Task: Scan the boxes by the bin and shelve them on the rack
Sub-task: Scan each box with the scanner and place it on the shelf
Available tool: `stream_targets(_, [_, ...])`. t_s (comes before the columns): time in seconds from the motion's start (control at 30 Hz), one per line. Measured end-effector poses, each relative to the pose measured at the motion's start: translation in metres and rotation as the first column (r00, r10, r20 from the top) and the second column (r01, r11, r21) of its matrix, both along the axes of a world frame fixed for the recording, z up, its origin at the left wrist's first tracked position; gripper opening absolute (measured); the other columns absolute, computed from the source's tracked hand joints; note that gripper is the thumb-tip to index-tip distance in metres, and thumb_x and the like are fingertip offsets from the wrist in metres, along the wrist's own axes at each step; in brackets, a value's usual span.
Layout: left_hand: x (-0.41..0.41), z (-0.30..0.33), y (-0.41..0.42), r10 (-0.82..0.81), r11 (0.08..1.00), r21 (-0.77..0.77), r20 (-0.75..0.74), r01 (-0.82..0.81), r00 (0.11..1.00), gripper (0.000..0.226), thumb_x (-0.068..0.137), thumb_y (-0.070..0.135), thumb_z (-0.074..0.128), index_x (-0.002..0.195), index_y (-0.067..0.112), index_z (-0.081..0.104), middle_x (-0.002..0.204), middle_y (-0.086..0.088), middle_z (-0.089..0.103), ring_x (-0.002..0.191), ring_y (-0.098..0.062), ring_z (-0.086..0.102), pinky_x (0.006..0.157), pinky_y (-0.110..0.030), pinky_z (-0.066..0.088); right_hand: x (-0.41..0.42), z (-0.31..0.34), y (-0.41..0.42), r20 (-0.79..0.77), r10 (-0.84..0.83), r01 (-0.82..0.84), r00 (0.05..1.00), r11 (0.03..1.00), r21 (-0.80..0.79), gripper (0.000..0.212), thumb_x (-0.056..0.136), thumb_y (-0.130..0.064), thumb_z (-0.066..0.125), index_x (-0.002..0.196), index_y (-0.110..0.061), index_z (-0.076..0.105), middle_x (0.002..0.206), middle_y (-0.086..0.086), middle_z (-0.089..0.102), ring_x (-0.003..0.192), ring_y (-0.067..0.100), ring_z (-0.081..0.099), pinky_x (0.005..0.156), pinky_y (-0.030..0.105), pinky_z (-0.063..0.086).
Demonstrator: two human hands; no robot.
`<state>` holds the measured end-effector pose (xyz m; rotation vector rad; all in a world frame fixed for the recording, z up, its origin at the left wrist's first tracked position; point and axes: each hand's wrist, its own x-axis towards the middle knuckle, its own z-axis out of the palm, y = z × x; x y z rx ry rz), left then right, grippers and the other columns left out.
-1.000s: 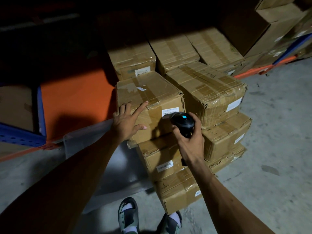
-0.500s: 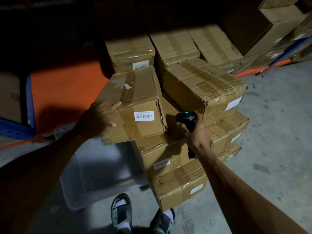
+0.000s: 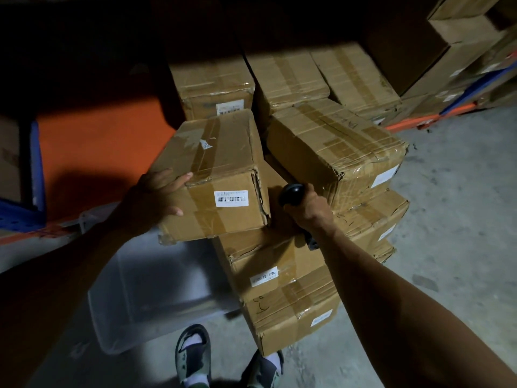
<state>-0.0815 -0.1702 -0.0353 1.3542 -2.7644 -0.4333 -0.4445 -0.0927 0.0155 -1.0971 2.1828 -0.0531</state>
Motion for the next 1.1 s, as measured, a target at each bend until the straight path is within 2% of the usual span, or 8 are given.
stream_targets(0.2, [-0.003,0.000,0.004,0.041,0.999,0.001,-0.001,-0.041,0.999,0.083,0.076,0.062,0.049,0.151,0.028,0.038,0.146,-0.013,0.050,0.137,-0.029,0.045,0.109,-0.042,0.031,0.004,-0.009,0.008,-0.082,0.073,-0.075,0.994,0.997,-0.028,0.072,0.096,-0.042,0.064,0.155,-0.022,0.027,0.121,0.016,0.067,0.101,0.038,0.070,0.091,0.053,0.058])
stream_targets(0.33, [-0.002,-0.003,0.005,0.076,0.996,-0.036,-0.110,-0.081,0.991,0.082,0.076,0.048,0.072,0.150,0.029,0.041,0.146,-0.017,0.050,0.132,-0.035,0.048,0.106,-0.044,0.034,0.007,-0.011,0.010,-0.129,0.110,-0.112,0.986,0.994,-0.009,0.083,0.096,-0.048,0.064,0.160,-0.021,0.019,0.132,0.020,0.060,0.115,0.039,0.064,0.099,0.052,0.053])
stream_targets(0.43, [-0.002,0.000,0.006,0.080,0.996,-0.029,-0.164,-0.086,0.983,0.095,0.068,0.035,0.088,0.150,0.029,0.040,0.143,-0.021,0.049,0.128,-0.036,0.049,0.106,-0.043,0.034,0.017,-0.005,0.010,-0.186,0.061,-0.098,0.981,0.976,-0.196,0.087,0.095,-0.059,0.058,0.163,-0.023,0.018,0.147,0.021,0.044,0.132,0.040,0.047,0.111,0.053,0.040])
stream_targets(0.6, [0.005,-0.001,0.007,0.203,0.973,0.164,-0.258,-0.165,0.945,0.103,0.067,0.051,0.084,0.151,0.047,0.024,0.156,-0.014,0.035,0.143,-0.030,0.035,0.119,-0.042,0.027,0.071,0.018,-0.007,0.269,-0.022,0.156,0.963,0.858,-0.489,0.079,0.084,-0.081,0.050,0.153,-0.051,0.026,0.156,0.001,0.034,0.141,0.029,0.040,0.109,0.049,0.041])
stream_targets(0.73, [0.001,-0.011,0.011,0.513,0.850,0.341,-0.357,-0.402,0.781,0.093,0.067,0.084,0.060,0.146,0.036,0.046,0.160,-0.008,0.023,0.150,-0.018,0.021,0.121,-0.033,0.022,0.100,0.013,-0.029,0.298,0.066,0.083,0.952,0.883,-0.462,0.076,0.082,-0.079,0.058,0.150,-0.056,0.031,0.156,0.001,0.030,0.139,0.032,0.042,0.109,0.055,0.044])
stream_targets(0.9, [-0.014,-0.009,0.009,0.728,0.685,0.560,-0.502,-0.466,0.466,0.078,0.072,0.083,0.057,0.127,0.029,0.066,0.135,0.013,0.056,0.119,0.020,0.046,0.090,0.003,0.034,0.101,-0.006,-0.040,0.348,0.000,0.209,0.937,0.801,-0.561,0.053,0.078,-0.062,0.074,0.128,-0.056,0.057,0.144,-0.005,0.047,0.134,0.016,0.043,0.088,0.025,0.042])
stream_targets(1.0, [-0.019,-0.008,0.011,0.792,0.609,0.677,-0.549,-0.414,0.267,0.057,0.074,0.073,0.068,0.116,0.034,0.071,0.115,0.026,0.068,0.108,0.018,0.057,0.082,0.002,0.041,0.103,-0.010,-0.043,0.410,-0.084,0.308,0.908,0.797,-0.519,0.056,0.070,-0.066,0.077,0.123,-0.059,0.060,0.144,-0.008,0.051,0.135,0.017,0.044,0.101,0.044,0.046])
stream_targets(1.1, [-0.016,-0.005,0.008,0.823,0.566,0.739,-0.532,-0.365,0.198,0.034,0.077,0.060,0.075,0.109,0.051,0.068,0.113,0.028,0.070,0.110,0.009,0.062,0.092,-0.008,0.048,0.107,-0.011,-0.049,0.454,-0.105,0.343,0.885,0.805,-0.483,0.056,0.066,-0.068,0.076,0.119,-0.063,0.059,0.146,-0.008,0.055,0.138,0.024,0.046,0.108,0.049,0.042])
